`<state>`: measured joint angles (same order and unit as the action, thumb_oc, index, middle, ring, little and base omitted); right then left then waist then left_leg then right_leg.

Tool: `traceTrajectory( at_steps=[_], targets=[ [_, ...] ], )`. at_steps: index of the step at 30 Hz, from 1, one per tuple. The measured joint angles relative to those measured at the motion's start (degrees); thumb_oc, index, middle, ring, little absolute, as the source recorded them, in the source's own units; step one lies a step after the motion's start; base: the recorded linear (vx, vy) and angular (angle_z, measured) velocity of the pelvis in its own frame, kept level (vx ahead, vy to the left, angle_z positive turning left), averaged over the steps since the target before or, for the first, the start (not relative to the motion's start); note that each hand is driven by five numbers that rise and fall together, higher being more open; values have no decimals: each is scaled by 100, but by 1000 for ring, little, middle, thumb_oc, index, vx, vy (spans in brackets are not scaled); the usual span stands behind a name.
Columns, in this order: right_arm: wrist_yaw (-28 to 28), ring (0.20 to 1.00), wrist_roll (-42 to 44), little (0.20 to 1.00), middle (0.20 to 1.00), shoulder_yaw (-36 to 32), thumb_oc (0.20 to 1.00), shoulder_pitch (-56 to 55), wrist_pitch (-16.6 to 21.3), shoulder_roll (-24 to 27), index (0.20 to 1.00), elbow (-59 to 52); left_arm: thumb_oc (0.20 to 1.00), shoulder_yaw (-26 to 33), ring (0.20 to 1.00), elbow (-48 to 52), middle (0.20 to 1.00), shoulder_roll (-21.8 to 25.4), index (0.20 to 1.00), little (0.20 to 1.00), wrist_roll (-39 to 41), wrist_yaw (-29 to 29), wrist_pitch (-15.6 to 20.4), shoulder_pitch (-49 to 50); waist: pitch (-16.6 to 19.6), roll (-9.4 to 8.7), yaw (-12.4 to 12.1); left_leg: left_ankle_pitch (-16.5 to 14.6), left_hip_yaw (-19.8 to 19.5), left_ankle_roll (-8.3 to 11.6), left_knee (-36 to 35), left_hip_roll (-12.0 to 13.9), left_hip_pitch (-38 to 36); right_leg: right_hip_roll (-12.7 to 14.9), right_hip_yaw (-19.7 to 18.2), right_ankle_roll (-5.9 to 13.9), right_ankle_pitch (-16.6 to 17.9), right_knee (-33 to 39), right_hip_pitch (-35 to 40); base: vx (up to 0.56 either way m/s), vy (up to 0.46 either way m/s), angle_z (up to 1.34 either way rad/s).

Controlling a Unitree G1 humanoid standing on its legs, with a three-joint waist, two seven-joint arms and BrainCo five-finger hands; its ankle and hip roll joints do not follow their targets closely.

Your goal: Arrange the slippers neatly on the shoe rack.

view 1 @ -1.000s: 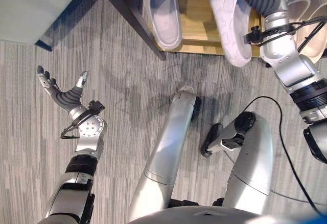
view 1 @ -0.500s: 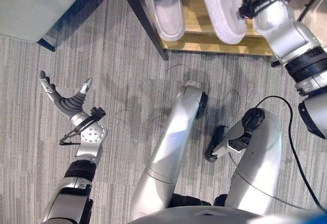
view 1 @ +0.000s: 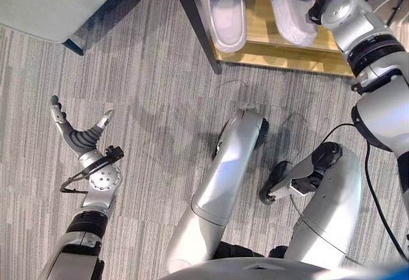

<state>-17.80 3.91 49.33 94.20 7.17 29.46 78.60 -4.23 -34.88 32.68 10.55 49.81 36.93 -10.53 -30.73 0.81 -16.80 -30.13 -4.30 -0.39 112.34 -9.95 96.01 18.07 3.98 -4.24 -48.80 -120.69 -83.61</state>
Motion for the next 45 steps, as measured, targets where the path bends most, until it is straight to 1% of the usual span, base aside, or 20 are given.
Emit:
traceTrajectory(
  at_steps=[2,5,6,7,11,16,21,23,26,27,28,29,30,32,33,34,35,38,41,45],
  targets=[
    [15,200,32,200,200,0,200,-2,66,310,200,-17,1000,-27,1000,43,1000,14,1000,1000,0,-43,0,32,4,15,-22,-2,6,3,-56,-2,-5,5,2,0,0,72,8,0,0,0],
    [14,200,32,200,200,0,200,2,86,311,200,-84,1000,-29,1000,320,1000,43,1000,1000,-1,-143,-2,27,-7,94,-222,-3,3,8,-50,-10,-13,6,2,0,0,48,9,0,0,0],
    [14,624,34,624,624,0,624,2,88,307,624,-91,1000,-29,1000,318,1000,43,1000,1000,-2,-193,-3,37,-7,94,-257,-2,2,9,-43,-13,-13,6,2,0,0,41,10,0,0,0],
    [14,1000,41,1000,1000,-1,1000,3,88,267,1000,-95,1000,-29,1000,312,1000,43,1000,1000,-2,-197,-5,55,-7,94,-264,-1,-1,10,-23,-14,-15,6,2,0,0,26,17,0,0,0],
    [157,1000,202,1000,1000,-146,1000,-2,122,81,1000,-114,1000,-31,1000,324,1000,43,1000,1000,0,-243,-15,9,-7,94,-241,2,-3,5,39,-15,-14,6,2,0,0,-13,41,0,0,0],
    [297,1000,496,1000,1000,-385,1000,-1,125,93,1000,-113,1000,-88,1000,340,1000,44,1000,1000,-6,-339,-52,-15,-7,93,-155,3,-9,3,83,-15,-13,5,2,0,0,-48,46,0,0,0],
    [405,1000,806,1000,1000,-405,1000,-4,125,113,1000,-119,1000,-148,1000,339,1000,43,1000,1000,3,-498,-147,-5,-7,93,-132,2,-10,4,81,-14,-10,5,2,0,0,-52,39,0,0,0],
    [408,1000,948,1000,1000,-600,1000,-25,125,112,1000,-197,1000,-177,1000,337,1000,43,1000,1000,6,-502,-177,-7,-7,93,-124,2,-10,4,81,-14,-10,5,2,0,0,-51,39,0,0,0],
    [355,1000,1440,1000,1000,-1078,1000,-549,292,239,1000,-1358,1000,-204,1000,318,1000,36,1000,1000,7,-501,-182,7,-4,88,-45,2,-7,4,72,-12,-6,2,0,0,0,-43,36,0,0,0],
    [337,1000,1559,1000,1000,-1086,1000,-683,318,265,1000,-1612,1000,-203,1000,324,1000,29,1000,1000,4,-495,-183,5,-3,85,7,0,-8,7,72,-12,-7,2,0,0,0,-44,36,0,0,0],
    [218,1000,1718,1000,1000,-1088,1000,-1104,395,410,1000,-2575,1000,-190,1000,328,1000,-1,1000,1000,1,-448,-186,37,-3,85,63,0,-8,8,73,-12,-4,-11,-1,0,0,-43,30,0,0,0],
    [147,1000,1760,1000,1000,-1082,1000,-1351,485,514,1000,-3079,1000,-189,1000,330,1000,-48,1000,1000,-4,-419,-189,39,-3,85,107,-1,-10,8,74,-12,-3,-12,-1,0,0,-46,28,0,0,0],
    [92,1000,1786,1000,1000,-1096,1000,-1411,484,538,1000,-3250,1000,-192,1000,329,1000,-85,1000,1000,-13,-382,-200,42,-3,85,175,0,-12,8,77,-11,-4,-12,-1,0,0,-46,23,0,0,0],
    [-208,1000,1793,1000,1000,-1568,1000,-2061,590,719,1000,-4515,1000,-133,1000,350,1000,-264,1000,1000,-66,-137,-264,34,1,77,205,-1,-13,8,69,-11,-3,-27,-2,0,0,-33,27,0,0,0],
    [-395,1000,1791,1000,1000,-1645,1000,-2426,685,692,1000,-5060,1000,-138,1000,282,1000,-315,1000,1000,-55,151,-421,-205,14,38,373,-1,-8,9,66,-6,-5,-4,-3,0,0,-28,30,0,0,0],
    [-446,1000,1785,1000,1000,-1622,1000,-2761,694,632,1000,-5459,1000,-74,1000,71,1000,-307,1000,1000,-114,308,-498,-784,31,4,436,5,-16,-2,69,-5,0,-52,-3,0,1,-28,18,12,-4,-7],
    [-500,1000,1725,1000,1000,-1759,1000,-2901,771,527,1000,-5472,1000,6,1000,135,1000,-294,1000,1000,-219,363,-454,-827,32,-3,513,-2,-36,8,113,-8,-2,-91,-4,1,1,-55,32,14,-17,-15],
    [-793,1000,1731,1000,1000,-2007,1000,-3058,820,663,1000,-5473,1000,-32,1000,388,1000,-326,1000,1000,-463,533,-403,-578,32,-5,696,-19,-39,24,134,-2,3,-98,-7,0,1,-63,21,2,-6,-3],
    [-789,1000,1751,1000,1000,-2157,1000,-3455,874,1022,1000,-5530,1000,-11,1000,437,1000,-303,1000,1000,-505,664,-414,-186,32,-4,665,-20,-49,27,156,-3,0,-100,-7,-1,0,-126,-3,-7,-26,1],
    [-753,1000,1743,1000,1000,-2126,1000,-3570,896,959,1000,-5665,1000,-11,1000,450,1000,-297,1000,1000,-547,683,-426,-89,32,-5,581,-19,-71,27,208,-4,-2,-111,-6,-1,0,-185,-5,-3,-9,0]
  ],
)
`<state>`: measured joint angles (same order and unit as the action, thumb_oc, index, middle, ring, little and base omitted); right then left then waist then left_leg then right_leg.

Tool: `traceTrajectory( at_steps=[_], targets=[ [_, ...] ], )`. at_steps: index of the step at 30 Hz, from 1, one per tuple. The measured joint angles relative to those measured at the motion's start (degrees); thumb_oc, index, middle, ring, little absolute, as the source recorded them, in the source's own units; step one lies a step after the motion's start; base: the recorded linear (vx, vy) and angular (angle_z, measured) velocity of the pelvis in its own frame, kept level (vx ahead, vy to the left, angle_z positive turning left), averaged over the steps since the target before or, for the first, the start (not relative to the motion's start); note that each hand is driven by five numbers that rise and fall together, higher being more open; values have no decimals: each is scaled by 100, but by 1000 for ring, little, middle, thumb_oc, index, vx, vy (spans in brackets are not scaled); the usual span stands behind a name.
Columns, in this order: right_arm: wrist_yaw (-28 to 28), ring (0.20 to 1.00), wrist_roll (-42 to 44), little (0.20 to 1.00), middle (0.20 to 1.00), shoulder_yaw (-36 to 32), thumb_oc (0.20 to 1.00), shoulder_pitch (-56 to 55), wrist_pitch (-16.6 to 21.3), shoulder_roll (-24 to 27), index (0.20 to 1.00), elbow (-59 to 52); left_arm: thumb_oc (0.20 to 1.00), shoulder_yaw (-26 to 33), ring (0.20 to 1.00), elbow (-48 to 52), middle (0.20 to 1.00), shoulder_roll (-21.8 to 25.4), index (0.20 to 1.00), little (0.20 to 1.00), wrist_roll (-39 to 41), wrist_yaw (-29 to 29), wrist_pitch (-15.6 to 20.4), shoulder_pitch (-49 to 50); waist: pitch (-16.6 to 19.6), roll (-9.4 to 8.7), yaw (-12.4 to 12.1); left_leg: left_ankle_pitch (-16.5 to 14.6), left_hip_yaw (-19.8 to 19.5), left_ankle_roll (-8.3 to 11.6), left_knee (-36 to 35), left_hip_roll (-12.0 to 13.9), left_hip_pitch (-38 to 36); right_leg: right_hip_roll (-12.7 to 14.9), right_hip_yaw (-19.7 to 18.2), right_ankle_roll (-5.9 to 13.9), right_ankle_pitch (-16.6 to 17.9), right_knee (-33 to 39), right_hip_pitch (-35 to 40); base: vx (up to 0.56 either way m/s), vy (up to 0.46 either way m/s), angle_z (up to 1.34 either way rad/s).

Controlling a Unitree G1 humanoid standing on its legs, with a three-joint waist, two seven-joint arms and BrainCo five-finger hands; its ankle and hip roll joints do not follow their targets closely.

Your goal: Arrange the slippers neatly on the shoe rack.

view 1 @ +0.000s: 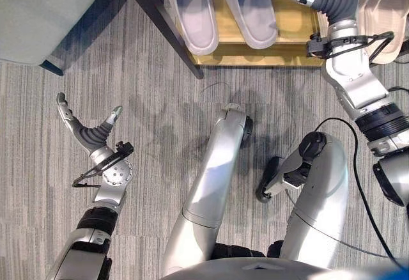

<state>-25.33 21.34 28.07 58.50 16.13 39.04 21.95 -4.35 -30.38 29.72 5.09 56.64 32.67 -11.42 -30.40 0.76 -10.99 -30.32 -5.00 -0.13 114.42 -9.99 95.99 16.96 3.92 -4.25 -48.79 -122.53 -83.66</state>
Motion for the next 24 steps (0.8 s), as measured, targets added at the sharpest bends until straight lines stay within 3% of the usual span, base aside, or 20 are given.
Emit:
traceTrajectory(
  at_steps=[11,15,24],
  targets=[
    [121,1000,-13,1000,1000,-25,1000,-804,-2,-90,1000,-195,1000,6,1000,233,1000,-18,1000,1000,-10,29,-10,166,-6,-12,-63,-3,-5,4,22,2,1,-28,1,0,0,9,7,0,0,0],
    [221,1000,-5,1000,1000,-41,1000,-908,-2,-314,1000,-128,1000,7,1000,225,1000,-10,1000,1000,3,25,-76,30,4,-61,45,0,-8,0,-27,8,-1,-31,13,-1,1,73,12,-8,-5,1],
    [388,1000,52,1000,1000,-22,1000,-920,5,-728,1000,323,1000,-3,1000,205,1000,-8,1000,1000,-9,23,-84,-274,-2,-106,41,-19,-36,6,-61,0,-26,-55,42,-1,2,137,47,-3,-4,0]
  ],
)
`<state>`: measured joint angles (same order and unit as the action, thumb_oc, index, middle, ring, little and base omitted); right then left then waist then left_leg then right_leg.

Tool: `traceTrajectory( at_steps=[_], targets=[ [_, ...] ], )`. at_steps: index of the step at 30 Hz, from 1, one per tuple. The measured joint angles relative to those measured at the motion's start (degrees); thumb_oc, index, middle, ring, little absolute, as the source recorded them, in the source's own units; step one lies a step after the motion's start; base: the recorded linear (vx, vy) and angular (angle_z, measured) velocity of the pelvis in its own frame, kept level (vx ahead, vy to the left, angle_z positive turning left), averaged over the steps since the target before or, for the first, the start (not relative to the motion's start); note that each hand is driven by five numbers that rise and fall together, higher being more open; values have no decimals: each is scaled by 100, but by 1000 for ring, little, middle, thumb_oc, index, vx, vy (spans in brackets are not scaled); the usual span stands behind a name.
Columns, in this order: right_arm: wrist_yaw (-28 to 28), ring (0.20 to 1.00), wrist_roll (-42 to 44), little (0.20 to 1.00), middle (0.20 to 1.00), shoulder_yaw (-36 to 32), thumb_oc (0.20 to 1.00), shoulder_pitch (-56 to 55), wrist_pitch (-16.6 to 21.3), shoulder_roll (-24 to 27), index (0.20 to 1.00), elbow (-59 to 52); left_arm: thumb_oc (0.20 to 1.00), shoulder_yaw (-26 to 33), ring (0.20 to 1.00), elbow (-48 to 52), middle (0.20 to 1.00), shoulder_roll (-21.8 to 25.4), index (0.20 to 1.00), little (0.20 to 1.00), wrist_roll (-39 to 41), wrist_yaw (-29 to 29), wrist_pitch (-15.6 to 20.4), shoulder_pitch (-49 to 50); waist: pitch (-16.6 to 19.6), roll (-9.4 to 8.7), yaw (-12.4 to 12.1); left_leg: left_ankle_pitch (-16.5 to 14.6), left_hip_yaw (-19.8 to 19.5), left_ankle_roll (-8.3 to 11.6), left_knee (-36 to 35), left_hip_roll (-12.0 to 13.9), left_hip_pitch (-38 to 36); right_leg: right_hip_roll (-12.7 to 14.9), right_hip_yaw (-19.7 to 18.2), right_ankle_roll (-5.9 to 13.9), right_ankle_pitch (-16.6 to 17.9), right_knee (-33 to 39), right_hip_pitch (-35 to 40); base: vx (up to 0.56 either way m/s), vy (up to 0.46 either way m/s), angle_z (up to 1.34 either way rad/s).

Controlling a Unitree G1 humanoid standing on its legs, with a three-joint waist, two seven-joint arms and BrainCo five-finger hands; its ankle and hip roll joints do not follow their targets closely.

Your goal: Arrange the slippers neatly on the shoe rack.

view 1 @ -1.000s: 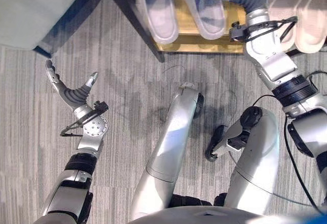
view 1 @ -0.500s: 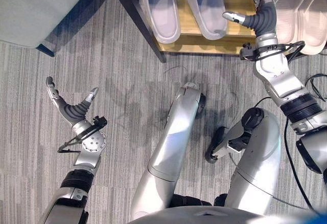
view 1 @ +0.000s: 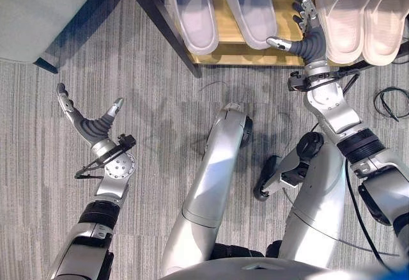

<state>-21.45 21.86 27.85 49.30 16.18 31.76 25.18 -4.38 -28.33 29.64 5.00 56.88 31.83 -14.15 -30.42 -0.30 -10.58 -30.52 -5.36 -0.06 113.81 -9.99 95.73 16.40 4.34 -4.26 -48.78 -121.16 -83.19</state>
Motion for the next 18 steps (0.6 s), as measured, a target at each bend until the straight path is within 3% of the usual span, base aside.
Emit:
traceTrajectory(
  at_steps=[7,18],
  targets=[
    [152,1000,234,1000,1000,80,1000,59,8,-221,1000,563,1000,1,1000,-26,1000,15,1000,1000,4,1,2,-173,1,-1,3,-2,0,3,-40,-1,-7,0,1,0,0,18,-10,0,0,0],
    [349,1000,269,1000,1000,289,1000,247,-75,-545,1000,564,1000,-8,1000,-49,1000,14,1000,1000,6,-6,4,-146,1,0,-5,-3,-4,6,-42,-7,-20,-9,1,0,0,16,-6,-3,1,0]
  ],
)
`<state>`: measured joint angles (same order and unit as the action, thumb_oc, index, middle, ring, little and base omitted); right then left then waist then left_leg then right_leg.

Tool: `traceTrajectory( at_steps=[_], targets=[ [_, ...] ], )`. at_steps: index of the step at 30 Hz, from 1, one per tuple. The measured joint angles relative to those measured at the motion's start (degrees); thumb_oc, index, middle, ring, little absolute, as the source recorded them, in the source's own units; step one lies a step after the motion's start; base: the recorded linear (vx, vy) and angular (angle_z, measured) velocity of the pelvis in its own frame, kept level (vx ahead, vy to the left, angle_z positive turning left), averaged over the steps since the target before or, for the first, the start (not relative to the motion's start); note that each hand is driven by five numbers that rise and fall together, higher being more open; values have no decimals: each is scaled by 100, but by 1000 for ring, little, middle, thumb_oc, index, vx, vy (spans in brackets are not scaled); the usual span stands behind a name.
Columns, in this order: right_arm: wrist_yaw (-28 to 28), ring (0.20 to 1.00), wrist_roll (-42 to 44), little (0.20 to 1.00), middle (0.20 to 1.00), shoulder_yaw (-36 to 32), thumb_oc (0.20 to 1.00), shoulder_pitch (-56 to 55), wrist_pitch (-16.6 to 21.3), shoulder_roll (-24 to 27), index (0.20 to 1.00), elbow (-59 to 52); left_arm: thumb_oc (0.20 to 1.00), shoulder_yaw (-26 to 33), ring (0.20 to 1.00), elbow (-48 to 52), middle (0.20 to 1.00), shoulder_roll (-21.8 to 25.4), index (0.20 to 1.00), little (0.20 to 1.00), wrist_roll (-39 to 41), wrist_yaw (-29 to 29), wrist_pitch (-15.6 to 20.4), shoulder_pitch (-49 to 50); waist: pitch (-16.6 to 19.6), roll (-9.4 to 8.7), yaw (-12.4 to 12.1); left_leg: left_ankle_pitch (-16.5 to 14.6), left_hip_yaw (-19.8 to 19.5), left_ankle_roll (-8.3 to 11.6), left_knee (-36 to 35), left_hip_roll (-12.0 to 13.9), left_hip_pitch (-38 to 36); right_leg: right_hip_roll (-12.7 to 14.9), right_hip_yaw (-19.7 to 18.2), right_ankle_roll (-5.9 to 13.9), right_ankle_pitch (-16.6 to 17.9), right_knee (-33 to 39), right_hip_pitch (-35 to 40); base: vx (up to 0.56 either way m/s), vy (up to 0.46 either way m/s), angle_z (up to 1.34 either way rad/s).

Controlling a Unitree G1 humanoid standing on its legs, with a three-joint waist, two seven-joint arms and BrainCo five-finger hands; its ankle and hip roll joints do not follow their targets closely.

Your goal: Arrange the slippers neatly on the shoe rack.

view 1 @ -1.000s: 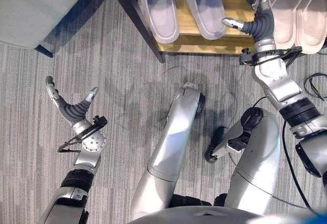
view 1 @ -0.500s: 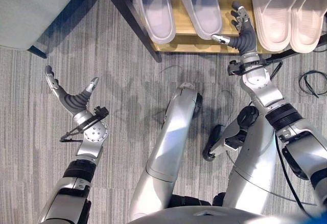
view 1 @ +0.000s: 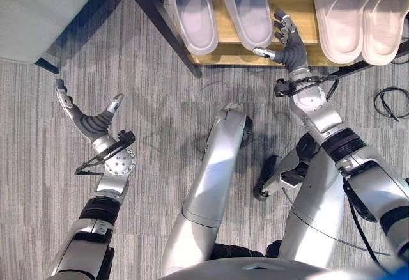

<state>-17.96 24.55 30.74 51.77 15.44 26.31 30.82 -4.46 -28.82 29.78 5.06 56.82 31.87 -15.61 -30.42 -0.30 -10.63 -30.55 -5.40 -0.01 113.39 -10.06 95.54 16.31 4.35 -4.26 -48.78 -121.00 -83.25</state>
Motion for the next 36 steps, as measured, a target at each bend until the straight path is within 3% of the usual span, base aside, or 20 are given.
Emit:
traceTrajectory(
  at_steps=[22,28,32,36],
  targets=[
    [382,1000,241,1000,1000,261,1000,-50,-61,-50,1000,-301,1000,1,1000,4,1000,-22,1000,1000,-8,-15,-8,-59,0,0,-41,-8,-8,15,-4,-13,-21,-6,0,1,0,2,13,0,0,0],
    [64,1000,118,1000,1000,-97,1000,-279,-1,-45,1000,-529,1000,5,1000,4,1000,-41,1000,1000,-8,-10,-9,-77,-1,-1,29,-8,-6,15,-6,-13,-22,-6,0,1,0,6,14,0,0,0],
    [-378,1000,-1075,1000,1000,-373,1000,-814,95,849,1000,-1933,1000,310,1000,57,1000,-257,1000,1000,-9,-14,-10,44,-7,-15,62,-16,-5,29,-18,-16,-15,-23,-3,1,-1,17,8,0,0,0],
    [-524,1000,-1867,1000,1000,-596,1000,-1879,128,970,1000,-2620,1000,433,1000,113,1000,-467,1000,1000,-19,-14,-28,107,-26,-73,228,-32,-8,45,153,-8,-5,-49,-30,4,-2,-149,2,14,5,-4]
  ],
)
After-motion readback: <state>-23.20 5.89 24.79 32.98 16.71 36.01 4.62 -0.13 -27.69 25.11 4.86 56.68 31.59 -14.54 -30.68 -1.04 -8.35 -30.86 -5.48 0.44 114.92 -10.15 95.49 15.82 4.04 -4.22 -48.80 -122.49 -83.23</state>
